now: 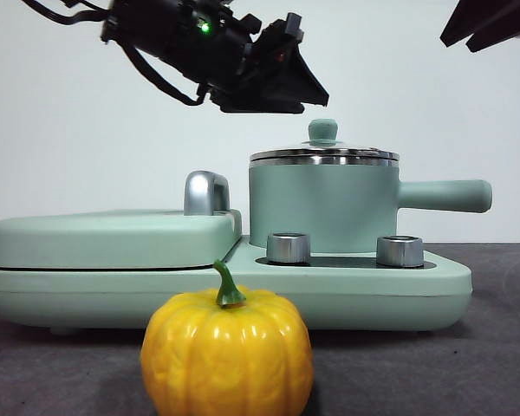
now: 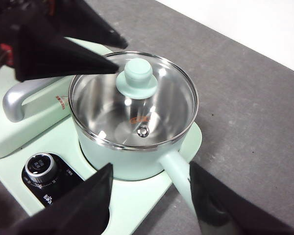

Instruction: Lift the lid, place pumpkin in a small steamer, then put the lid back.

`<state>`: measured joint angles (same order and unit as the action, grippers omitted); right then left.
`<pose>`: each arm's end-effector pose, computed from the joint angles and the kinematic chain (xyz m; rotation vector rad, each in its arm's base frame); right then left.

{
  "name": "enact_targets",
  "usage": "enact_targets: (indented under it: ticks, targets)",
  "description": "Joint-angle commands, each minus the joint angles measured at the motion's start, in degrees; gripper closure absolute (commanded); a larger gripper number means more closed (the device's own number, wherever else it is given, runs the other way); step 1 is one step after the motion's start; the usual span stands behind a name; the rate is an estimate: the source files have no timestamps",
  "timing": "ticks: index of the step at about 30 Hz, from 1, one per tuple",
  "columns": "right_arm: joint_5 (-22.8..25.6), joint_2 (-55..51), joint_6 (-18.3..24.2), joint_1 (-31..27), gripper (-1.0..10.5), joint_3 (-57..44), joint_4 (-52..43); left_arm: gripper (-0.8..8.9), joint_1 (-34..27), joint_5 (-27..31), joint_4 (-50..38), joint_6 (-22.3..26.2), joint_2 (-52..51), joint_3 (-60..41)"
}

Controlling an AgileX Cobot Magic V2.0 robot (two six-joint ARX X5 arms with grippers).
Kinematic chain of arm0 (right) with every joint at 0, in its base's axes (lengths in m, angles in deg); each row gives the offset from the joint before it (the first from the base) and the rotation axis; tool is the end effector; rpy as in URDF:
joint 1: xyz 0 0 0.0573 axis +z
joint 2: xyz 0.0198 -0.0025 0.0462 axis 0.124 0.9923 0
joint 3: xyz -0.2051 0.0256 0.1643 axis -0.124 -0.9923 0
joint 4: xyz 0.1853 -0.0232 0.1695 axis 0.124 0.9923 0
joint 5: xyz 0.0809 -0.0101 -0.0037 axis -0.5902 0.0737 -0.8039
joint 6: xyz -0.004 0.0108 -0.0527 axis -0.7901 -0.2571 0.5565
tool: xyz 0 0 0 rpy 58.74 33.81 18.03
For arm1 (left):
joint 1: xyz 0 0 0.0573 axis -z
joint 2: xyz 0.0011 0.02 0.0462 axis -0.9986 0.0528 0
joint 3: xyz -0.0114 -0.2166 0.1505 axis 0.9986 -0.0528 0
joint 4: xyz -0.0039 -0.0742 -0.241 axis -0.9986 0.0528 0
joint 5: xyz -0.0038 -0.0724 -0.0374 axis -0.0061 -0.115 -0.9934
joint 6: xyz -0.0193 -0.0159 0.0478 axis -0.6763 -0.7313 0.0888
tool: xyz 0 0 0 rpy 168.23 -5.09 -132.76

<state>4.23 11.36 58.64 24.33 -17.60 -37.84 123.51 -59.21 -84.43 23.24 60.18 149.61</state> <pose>0.1693 0.0609 0.3189 -0.2449 0.4132 0.6348 0.2959 -0.2315 0.2688 0.1497 0.1671 -0.9902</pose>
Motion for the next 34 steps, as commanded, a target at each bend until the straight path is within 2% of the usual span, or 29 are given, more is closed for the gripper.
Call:
enact_targets:
  ticks: [1,10,24,27,29,34]
  targets:
    - [0.0,0.24,-0.59,0.22,7.0,1.11,-0.7,5.86,0.5,0.04,-0.5,-0.52,2.84,2.95]
    - [0.0,0.24,-0.59,0.22,7.0,1.11,-0.66,5.86,0.61,0.04,-0.13,-0.52,7.56,7.19]
    - [0.0,0.24,-0.59,0.22,7.0,1.11,-0.68,5.91,0.61,0.07,1.03,-0.46,9.38,7.32]
    - [0.0,0.24,-0.59,0.22,7.0,1.11,-0.66,6.54,0.61,0.11,1.03,-0.44,9.38,7.32]
    - [0.02,0.24,-0.59,0.22,7.0,1.11,-0.61,8.16,0.61,0.11,1.05,-0.44,9.38,7.32]
    - [0.0,0.24,-0.59,0.22,7.0,1.11,-0.48,8.02,0.61,0.17,1.14,-0.35,9.38,7.32]
